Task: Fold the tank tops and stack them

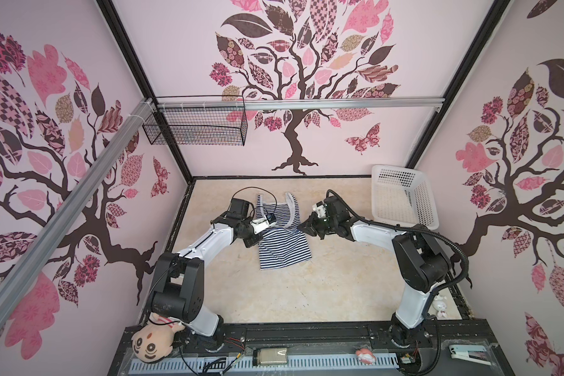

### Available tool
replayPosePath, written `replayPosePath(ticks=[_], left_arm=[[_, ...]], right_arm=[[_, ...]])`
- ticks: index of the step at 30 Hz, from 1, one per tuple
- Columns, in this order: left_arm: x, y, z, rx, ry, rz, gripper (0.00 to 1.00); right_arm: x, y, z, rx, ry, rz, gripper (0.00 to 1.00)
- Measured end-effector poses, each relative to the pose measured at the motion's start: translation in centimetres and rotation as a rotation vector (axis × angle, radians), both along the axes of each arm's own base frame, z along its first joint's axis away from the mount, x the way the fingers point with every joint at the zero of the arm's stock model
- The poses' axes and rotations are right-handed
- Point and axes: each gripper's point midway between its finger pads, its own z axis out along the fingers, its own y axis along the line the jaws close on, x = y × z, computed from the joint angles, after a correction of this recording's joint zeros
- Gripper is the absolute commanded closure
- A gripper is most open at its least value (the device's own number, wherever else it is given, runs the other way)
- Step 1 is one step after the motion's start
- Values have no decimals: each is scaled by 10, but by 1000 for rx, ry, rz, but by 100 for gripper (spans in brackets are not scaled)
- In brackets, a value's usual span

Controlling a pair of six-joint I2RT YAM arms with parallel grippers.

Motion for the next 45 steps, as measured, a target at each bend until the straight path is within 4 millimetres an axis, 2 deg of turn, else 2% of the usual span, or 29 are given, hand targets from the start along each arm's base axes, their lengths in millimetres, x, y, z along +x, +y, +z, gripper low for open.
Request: replayPosePath(ticks=[8,16,23,31,37,38,39,41,42,45], left_arm=[[26,-2,-7,-1,-5,9,89],[31,-1,-24,19,29,14,88],[42,2,-42,55,58,31,84],[64,5,-42,77,39,62,82],[73,12,-45,90,30,122,79],[75,14,-44,90,23,135,78],[77,15,-42,88,16,147,77],[78,18,-39,83,3,174,75],[76,19,-37,81,-1,186,75],[69,22,-22,64,-23,214,73]], right_arm=[[20,-1,-16,24,25,-20,93],[32,3,-33,38,57,-14,93],[42,7,-38,44,63,-12,92],[47,0,-40,41,65,-26,91],[53,-5,-59,25,99,-43,89],[54,-7,-62,23,105,-46,88],[54,-7,-63,22,108,-48,82],[55,-9,-65,18,115,-54,59],[56,-9,-65,18,115,-56,54],[59,-11,-64,9,96,-58,47]])
